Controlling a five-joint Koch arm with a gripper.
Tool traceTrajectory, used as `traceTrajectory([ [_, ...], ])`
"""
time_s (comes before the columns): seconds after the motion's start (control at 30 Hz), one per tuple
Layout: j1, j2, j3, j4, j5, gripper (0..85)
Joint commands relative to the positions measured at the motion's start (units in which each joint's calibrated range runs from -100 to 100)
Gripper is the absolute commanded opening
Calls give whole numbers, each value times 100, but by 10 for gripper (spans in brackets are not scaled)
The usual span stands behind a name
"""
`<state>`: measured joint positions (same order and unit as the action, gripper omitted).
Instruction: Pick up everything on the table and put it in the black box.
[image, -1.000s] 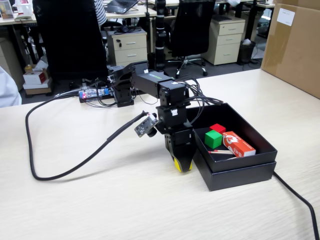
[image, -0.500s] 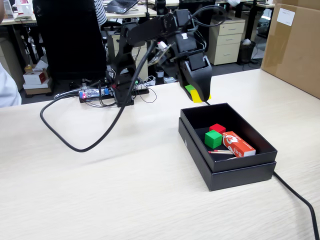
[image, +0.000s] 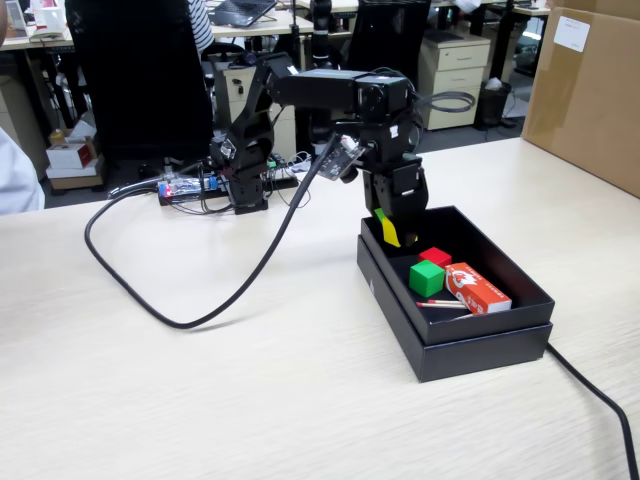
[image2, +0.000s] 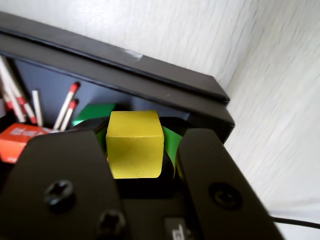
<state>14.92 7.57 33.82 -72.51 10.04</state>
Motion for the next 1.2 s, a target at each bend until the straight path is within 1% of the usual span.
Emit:
traceTrajectory([
  [0.0, -34, 29, 99, -1, 10, 9],
  [0.13, 0, 247, 36, 7, 34, 12],
  [0.17, 15, 396, 18, 7, 24, 114],
  [0.2, 20, 453, -28, 7, 24, 172],
  [0.27, 20, 511, -37, 7, 5, 241],
  [0.3, 20, 511, -18, 7, -10, 291],
  [0.37, 20, 488, -9, 7, -20, 344],
  [0.4, 15, 361, 9, 7, -39, 403],
  [0.43, 15, 247, 9, 16, -39, 418],
  [0.53, 0, -442, 90, 16, -44, 420],
  [0.6, -24, -1107, 190, 24, -88, 457],
  [0.7, -68, -2163, 435, 50, -98, 461],
  [0.77, -142, -2943, 544, 50, -156, 471],
  [0.8, -234, -3827, 190, 50, -254, 479],
  [0.97, -508, -5548, -1070, 76, -440, 487],
  [1.03, -689, -6271, -1759, 137, -518, 493],
  [1.17, -1138, -7820, -3618, 819, -752, 495],
])
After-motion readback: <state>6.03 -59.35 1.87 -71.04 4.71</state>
